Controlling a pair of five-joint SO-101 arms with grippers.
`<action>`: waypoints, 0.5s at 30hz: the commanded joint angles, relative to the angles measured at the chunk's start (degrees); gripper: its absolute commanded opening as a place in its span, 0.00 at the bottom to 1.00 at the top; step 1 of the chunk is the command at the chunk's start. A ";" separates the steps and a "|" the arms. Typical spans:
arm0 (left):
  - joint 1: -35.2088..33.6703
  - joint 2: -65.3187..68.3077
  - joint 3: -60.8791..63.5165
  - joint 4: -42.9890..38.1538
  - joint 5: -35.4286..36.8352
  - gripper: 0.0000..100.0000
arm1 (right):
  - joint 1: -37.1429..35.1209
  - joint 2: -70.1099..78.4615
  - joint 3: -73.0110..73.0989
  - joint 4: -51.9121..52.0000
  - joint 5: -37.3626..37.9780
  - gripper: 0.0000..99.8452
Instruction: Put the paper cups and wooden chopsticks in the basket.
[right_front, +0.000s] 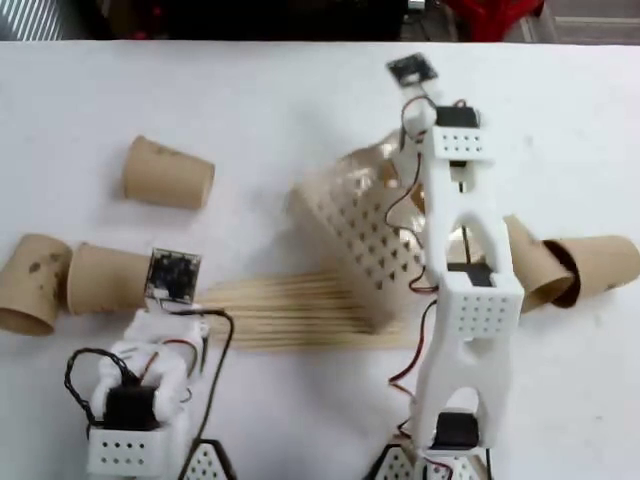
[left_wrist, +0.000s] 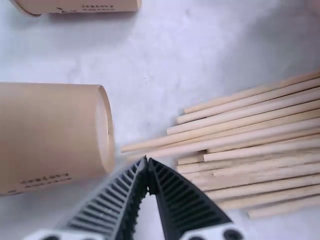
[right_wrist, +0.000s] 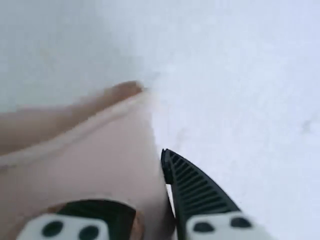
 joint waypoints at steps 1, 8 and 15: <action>0.57 -0.31 0.00 0.26 0.62 0.03 | 0.66 -1.54 -10.11 2.59 -4.57 0.01; 0.57 -0.31 0.00 0.26 0.62 0.03 | -4.62 -1.36 -27.96 10.15 -11.52 0.01; 0.57 -0.31 0.00 0.26 0.62 0.03 | -8.66 -1.54 -38.51 11.12 -19.16 0.01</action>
